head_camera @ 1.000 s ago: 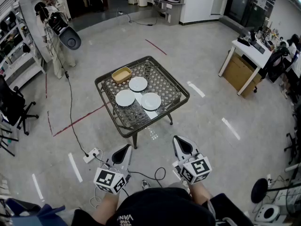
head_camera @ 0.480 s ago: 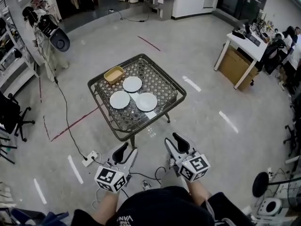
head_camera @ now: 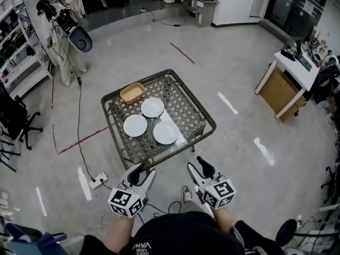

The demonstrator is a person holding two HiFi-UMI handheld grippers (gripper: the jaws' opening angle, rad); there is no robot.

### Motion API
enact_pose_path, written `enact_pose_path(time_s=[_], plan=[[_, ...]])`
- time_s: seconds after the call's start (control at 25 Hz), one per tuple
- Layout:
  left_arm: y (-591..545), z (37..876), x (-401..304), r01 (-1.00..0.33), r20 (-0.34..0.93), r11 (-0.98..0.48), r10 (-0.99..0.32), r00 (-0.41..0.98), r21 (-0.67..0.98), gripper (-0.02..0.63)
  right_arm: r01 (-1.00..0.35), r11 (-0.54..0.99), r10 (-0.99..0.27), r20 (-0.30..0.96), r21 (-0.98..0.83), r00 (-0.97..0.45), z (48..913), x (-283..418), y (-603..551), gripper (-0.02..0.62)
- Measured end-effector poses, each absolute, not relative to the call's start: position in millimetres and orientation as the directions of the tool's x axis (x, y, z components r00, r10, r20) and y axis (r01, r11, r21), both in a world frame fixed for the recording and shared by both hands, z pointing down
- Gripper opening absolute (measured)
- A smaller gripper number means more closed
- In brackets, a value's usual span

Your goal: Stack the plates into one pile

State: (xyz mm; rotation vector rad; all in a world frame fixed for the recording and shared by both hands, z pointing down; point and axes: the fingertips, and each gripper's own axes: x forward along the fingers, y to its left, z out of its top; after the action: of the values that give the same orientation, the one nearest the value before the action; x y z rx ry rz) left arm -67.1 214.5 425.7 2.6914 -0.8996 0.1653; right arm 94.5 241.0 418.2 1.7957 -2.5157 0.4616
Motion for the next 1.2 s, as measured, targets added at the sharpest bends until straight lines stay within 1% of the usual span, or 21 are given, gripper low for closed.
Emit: enact_pose_path(time_s=[0.36, 0.64, 0.92, 1.2], plan=[[156.5, 438.6, -13.5, -0.712, 0.223, -0.653, -0.677, 0.702, 0.259, 0.184, -0.876, 0.417, -0.854, 0.225, -0.240, -0.469, 441.0, 146.9, 171.6, 0.170], [134.6, 452.3, 0.0, -0.784, 0.259, -0.554, -0.743, 0.618, 0.280, 0.184, -0.836, 0.494, -0.794, 0.268, -0.241, -0.546, 460.5, 166.6, 135.1, 0.170], [113.1, 473.5, -13.3, -0.817, 0.317, -0.492, -0.756, 0.572, 0.301, 0.184, -0.823, 0.498, -0.766, 0.306, -0.272, -0.565, 478.7, 158.5, 101.4, 0.170], [75.1, 497.4, -36.8, -0.804, 0.363, -0.495, -0.720, 0.592, 0.329, 0.184, -0.851, 0.450, -0.773, 0.360, -0.269, -0.523, 497.9, 142.2, 63.9, 0.170]])
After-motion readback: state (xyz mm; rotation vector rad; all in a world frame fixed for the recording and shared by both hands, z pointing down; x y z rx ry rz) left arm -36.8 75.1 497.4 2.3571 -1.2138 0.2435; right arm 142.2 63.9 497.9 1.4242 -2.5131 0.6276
